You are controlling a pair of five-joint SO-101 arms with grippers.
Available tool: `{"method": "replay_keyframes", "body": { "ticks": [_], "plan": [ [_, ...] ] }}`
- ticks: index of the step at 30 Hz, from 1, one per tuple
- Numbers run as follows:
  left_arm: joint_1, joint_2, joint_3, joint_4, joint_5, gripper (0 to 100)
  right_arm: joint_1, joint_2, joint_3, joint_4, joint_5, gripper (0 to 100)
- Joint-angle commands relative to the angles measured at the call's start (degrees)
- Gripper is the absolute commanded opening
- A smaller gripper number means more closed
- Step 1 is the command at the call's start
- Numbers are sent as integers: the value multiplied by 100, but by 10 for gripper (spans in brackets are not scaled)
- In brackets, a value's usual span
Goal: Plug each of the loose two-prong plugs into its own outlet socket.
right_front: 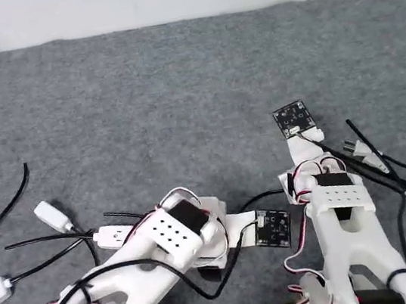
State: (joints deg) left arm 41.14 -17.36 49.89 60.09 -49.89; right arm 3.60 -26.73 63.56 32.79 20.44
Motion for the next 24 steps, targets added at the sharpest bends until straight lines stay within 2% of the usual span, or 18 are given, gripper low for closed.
{"method": "replay_keyframes", "body": {
  "ticks": [1,10,16,20,24],
  "plan": [
    [35,26,145,-633,-44,330,66,-163,-26,-119,-18,231],
    [-281,105,338,-1081,-44,330,57,-163,-44,-119,-18,231],
    [-290,387,215,-624,-404,325,48,-163,-44,-119,-18,231],
    [-290,475,145,-589,-413,240,48,-163,-35,-119,-18,231],
    [-290,598,-40,-651,-422,79,48,-163,-35,-127,-18,231]
  ]
}}
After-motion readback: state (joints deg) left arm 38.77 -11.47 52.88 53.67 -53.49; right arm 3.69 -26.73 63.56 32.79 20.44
